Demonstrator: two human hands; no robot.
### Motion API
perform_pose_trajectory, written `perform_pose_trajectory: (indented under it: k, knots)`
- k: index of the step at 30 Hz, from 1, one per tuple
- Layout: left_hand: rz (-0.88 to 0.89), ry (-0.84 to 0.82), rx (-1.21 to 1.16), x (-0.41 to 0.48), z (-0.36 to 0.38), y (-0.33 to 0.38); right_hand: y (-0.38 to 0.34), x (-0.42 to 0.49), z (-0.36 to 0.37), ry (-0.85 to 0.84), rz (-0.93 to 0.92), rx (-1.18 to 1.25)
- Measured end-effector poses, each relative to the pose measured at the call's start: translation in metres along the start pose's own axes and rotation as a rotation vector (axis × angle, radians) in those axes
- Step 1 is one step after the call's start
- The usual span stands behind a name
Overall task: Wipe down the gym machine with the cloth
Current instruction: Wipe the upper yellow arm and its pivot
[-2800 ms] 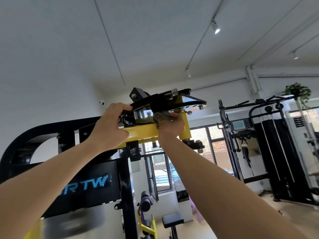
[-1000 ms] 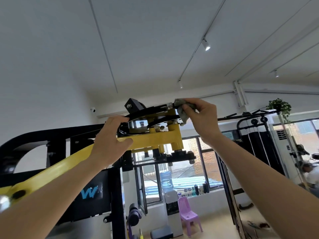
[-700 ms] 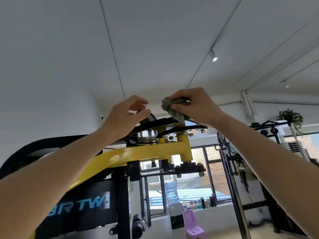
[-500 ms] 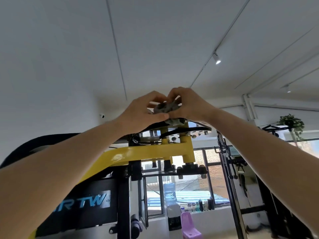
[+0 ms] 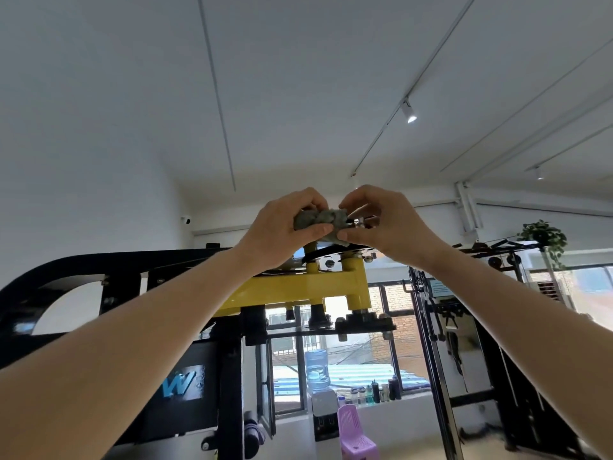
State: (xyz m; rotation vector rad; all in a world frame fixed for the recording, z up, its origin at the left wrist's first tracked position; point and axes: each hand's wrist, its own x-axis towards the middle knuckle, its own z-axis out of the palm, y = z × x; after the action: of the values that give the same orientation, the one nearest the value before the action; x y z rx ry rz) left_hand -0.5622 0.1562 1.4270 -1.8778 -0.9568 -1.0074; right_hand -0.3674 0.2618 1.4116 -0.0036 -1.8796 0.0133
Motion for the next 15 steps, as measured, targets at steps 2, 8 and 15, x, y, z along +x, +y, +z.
perform_pose_trajectory:
  k: [2,8,15]
  knots:
    - [0.002,0.010,0.026,-0.003,-0.005,-0.005,0.002,-0.004,0.002,0.045,-0.010,0.010]
    - [-0.141,-0.015,0.070,-0.021,-0.033,-0.030,0.005,-0.011,0.015,0.130,-0.052,-0.012]
    - [-0.247,-0.088,0.115,-0.037,-0.046,-0.052,0.009,-0.022,0.027,0.220,-0.078,-0.017]
